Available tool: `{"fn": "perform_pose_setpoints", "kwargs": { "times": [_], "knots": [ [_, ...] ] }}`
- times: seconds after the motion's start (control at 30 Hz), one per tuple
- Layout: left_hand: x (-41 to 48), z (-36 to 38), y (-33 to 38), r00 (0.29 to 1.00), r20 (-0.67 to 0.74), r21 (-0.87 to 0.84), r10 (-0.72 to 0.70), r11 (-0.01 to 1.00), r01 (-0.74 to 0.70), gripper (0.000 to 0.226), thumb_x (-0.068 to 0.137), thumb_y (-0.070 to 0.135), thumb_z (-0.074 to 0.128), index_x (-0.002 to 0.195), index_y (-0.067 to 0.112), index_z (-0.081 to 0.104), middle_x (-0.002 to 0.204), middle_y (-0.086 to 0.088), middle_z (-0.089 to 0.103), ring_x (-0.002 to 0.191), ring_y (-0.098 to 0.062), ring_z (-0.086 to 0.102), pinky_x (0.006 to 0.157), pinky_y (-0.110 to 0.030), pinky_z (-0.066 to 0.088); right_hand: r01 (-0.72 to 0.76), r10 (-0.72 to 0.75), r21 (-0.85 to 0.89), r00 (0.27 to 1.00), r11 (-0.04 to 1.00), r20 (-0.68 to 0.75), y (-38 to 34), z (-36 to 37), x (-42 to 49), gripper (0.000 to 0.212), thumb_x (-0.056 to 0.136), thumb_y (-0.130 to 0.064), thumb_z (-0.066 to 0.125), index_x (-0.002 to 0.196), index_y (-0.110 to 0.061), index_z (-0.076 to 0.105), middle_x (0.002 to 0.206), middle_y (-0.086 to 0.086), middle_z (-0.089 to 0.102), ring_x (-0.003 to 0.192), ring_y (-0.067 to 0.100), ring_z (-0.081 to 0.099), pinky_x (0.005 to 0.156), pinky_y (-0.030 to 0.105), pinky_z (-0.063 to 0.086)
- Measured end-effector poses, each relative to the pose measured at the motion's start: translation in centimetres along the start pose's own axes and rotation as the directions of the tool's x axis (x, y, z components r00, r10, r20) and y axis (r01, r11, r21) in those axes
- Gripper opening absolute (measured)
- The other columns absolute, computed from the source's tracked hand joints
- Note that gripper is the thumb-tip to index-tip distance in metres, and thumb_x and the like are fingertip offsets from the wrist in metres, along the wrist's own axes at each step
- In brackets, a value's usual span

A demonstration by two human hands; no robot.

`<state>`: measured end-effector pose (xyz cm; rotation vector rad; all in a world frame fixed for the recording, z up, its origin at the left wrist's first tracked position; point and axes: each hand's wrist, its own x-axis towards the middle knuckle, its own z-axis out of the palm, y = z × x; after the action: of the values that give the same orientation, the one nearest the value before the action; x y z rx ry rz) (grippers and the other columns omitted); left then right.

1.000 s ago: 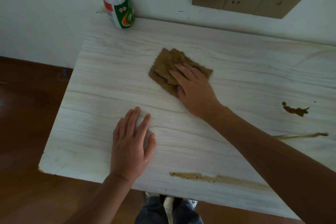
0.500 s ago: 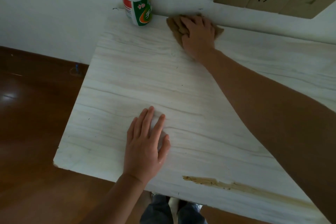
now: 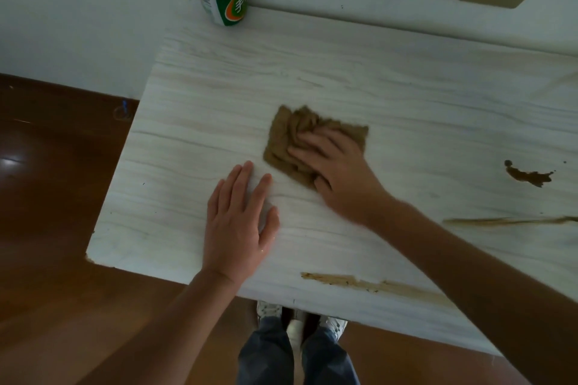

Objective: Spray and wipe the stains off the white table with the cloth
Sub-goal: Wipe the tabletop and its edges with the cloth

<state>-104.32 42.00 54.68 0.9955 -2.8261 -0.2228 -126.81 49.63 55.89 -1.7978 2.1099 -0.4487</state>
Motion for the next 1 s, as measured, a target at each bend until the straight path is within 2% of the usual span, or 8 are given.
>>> {"fn": "perform_pose_setpoints", "kwargs": {
  "times": [0.17,0.27,0.4,0.53,0.6,0.67,0.9,1.0],
  "knots": [
    [0.0,-0.3,0.1,0.998,0.051,-0.007,-0.021,1.000,0.021,0.055,0.102,0.041,0.043,0.152,0.017,0.046,0.164,-0.014,0.033,0.155,-0.029,0.024,0.126,-0.048,0.022,0.148,-0.135,-0.080,0.979,0.986,0.151,-1.1,0.2,-11.3,0.055,0.093,-0.024,0.048,0.148,-0.030,0.047,0.158,-0.004,0.039,0.149,0.021,0.027,0.124,0.045,0.018],
    [0.1,-0.4,0.2,0.998,0.059,0.001,-0.023,1.000,0.023,0.055,0.103,0.042,0.040,0.152,0.017,0.044,0.165,-0.013,0.031,0.155,-0.029,0.024,0.126,-0.047,0.021,0.185,-0.170,-0.105,0.975,0.977,0.143,1.2,-0.9,-11.9,0.055,0.091,-0.022,0.046,0.146,-0.025,0.052,0.156,0.001,0.043,0.145,0.026,0.036,0.120,0.048,0.029],
    [0.1,-0.4,0.2,0.998,0.062,0.011,-0.021,1.000,0.020,0.055,0.103,0.043,0.039,0.152,0.019,0.043,0.165,-0.013,0.031,0.155,-0.030,0.024,0.126,-0.048,0.021,-0.034,0.032,-0.072,0.999,0.997,-0.034,5.0,-2.0,-6.6,0.059,0.083,-0.020,0.047,0.141,-0.015,0.057,0.151,0.010,0.048,0.139,0.036,0.042,0.117,0.054,0.030],
    [0.0,-0.4,0.3,0.999,0.048,0.002,-0.025,1.000,0.024,0.054,0.103,0.043,0.039,0.152,0.020,0.043,0.165,-0.012,0.031,0.154,-0.030,0.025,0.125,-0.048,0.022,-0.319,0.324,0.057,0.930,0.946,-0.171,4.5,-1.9,-1.4,0.061,0.081,-0.025,0.044,0.142,-0.026,0.056,0.154,0.001,0.045,0.144,0.031,0.034,0.122,0.048,0.018],
    [0.0,-0.4,0.3,0.999,0.041,-0.002,-0.024,1.000,0.024,0.054,0.103,0.043,0.039,0.152,0.020,0.043,0.165,-0.012,0.031,0.154,-0.030,0.025,0.125,-0.048,0.023,-0.378,0.390,0.095,0.896,0.921,-0.212,2.9,-1.2,-0.6,0.061,0.082,-0.024,0.044,0.141,-0.027,0.056,0.155,0.000,0.043,0.145,0.030,0.031,0.122,0.042,0.014],
    [-0.1,-0.5,0.4,0.999,0.034,0.001,-0.025,1.000,0.025,0.054,0.104,0.043,0.038,0.152,0.020,0.043,0.164,-0.012,0.032,0.154,-0.030,0.026,0.125,-0.048,0.023,-0.353,0.365,0.092,0.906,0.931,-0.213,1.1,-0.3,-1.5,0.060,0.082,-0.022,0.043,0.140,-0.024,0.058,0.154,0.003,0.045,0.145,0.031,0.032,0.122,0.041,0.014],
    [-0.4,-0.5,0.5,0.999,-0.026,-0.051,-0.018,0.999,0.017,0.054,0.102,0.043,0.043,0.149,0.017,0.049,0.162,-0.012,0.037,0.152,-0.029,0.030,0.123,-0.046,0.027,-0.099,0.103,0.052,0.992,0.994,-0.069,-5.0,2.8,-12.7,0.056,0.087,-0.019,0.045,0.142,-0.022,0.057,0.154,0.001,0.046,0.144,0.027,0.035,0.120,0.048,0.025],
    [-0.4,-0.6,0.5,1.000,-0.018,-0.068,-0.014,0.998,0.012,0.054,0.102,0.043,0.043,0.149,0.017,0.049,0.162,-0.012,0.036,0.152,-0.031,0.029,0.123,-0.048,0.027,-0.080,0.081,0.023,0.996,0.996,-0.037,-6.5,3.9,-17.5,0.054,0.092,-0.019,0.046,0.145,-0.023,0.053,0.156,-0.002,0.042,0.147,0.024,0.032,0.119,0.052,0.027]
  ]
}}
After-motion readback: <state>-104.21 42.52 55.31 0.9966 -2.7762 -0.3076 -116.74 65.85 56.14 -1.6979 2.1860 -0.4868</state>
